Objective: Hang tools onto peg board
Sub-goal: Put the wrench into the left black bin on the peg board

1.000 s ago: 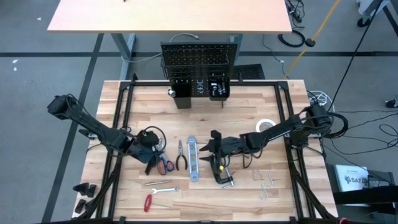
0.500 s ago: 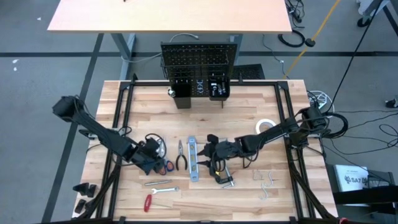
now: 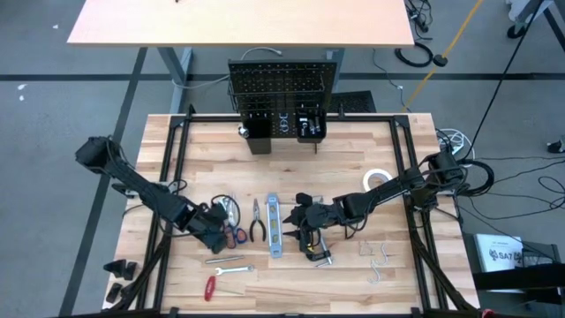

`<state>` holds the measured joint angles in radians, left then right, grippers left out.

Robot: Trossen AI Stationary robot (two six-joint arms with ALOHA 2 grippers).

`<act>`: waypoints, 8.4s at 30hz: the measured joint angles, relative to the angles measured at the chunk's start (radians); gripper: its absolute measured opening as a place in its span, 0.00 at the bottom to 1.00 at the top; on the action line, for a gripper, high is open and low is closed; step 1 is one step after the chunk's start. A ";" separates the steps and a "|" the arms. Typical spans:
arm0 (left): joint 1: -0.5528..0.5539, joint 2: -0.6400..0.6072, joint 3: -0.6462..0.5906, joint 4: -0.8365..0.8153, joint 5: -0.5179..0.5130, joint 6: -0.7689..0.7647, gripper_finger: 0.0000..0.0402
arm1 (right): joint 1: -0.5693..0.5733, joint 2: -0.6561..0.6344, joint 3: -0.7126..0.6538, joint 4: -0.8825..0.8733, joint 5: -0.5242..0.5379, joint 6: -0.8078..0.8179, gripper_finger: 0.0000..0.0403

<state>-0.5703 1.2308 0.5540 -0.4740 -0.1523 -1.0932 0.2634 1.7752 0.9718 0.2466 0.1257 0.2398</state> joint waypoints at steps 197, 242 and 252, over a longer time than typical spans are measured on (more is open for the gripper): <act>-0.012 0.642 0.313 0.578 0.100 1.074 0.37 | 0.142 0.000 0.000 -0.034 -0.131 -0.069 0.43; 0.096 0.645 0.309 0.674 0.034 0.728 0.00 | 0.217 0.187 0.007 0.086 0.063 0.192 0.43; 0.093 0.647 0.310 0.677 0.043 0.602 0.00 | 0.279 0.193 0.040 0.015 0.209 0.189 0.43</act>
<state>-0.4770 1.8778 0.8642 0.2031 -0.1089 -0.4912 0.5425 1.9681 1.0120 0.2620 0.3344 0.4286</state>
